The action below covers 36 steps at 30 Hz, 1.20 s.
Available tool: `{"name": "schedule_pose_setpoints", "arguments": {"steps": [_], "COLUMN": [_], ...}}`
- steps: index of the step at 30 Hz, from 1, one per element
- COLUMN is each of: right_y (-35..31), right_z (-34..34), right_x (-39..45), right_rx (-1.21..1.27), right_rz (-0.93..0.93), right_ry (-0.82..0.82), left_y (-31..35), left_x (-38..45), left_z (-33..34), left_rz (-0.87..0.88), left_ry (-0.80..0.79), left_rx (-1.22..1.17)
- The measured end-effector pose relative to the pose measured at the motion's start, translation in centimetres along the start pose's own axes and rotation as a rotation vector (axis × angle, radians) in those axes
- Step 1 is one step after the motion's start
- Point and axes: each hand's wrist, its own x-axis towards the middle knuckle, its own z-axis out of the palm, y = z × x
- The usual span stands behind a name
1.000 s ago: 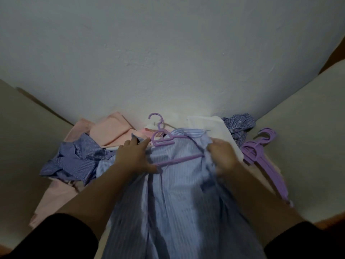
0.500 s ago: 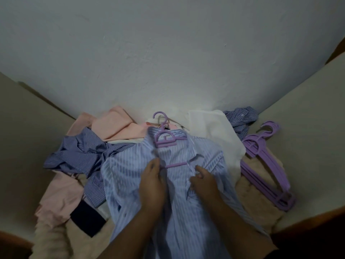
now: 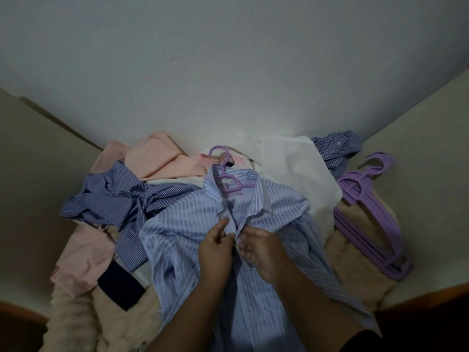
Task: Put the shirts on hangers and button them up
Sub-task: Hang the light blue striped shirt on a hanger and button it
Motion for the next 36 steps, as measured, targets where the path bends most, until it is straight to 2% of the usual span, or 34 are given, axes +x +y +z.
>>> {"name": "schedule_pose_setpoints", "arguments": {"steps": [2,7,14,18,23,29,31,36], "right_y": [0.0,-0.9,-2.2,-2.7,-2.8,-3.5,-3.6,-3.3], "right_z": [0.0,0.5,1.8,1.8,2.0,2.6,2.7,2.9], "right_x": [0.1,0.4,0.4,0.2,0.5,1.1,1.3,1.8], "right_rx": [-0.044,-0.182,0.084,0.123,0.107,0.154,0.117,0.017], "right_rz": [-0.012,-0.196,-0.216,-0.176,-0.183,-0.229,-0.245,-0.248], "right_ry": [0.018,0.166,0.09,0.058,0.074,0.216,0.246,0.307], "left_y": [-0.1,-0.1,1.4,2.7,3.2,3.3,3.4,3.4], "left_x": [0.1,0.3,0.2,0.4,1.3,1.7,1.9,2.4], "left_z": [0.0,-0.3,-0.7,-0.6,-0.8,-0.3,0.0,0.3], "left_rz": [0.001,0.081,0.261,0.157,0.09,0.044,-0.009,-0.08], "left_ry": [-0.014,-0.009,-0.019,0.076,0.057,0.058,0.07,0.123], "left_rx": [0.007,0.068,0.128,-0.009,-0.067,-0.159,-0.259,-0.263]}}
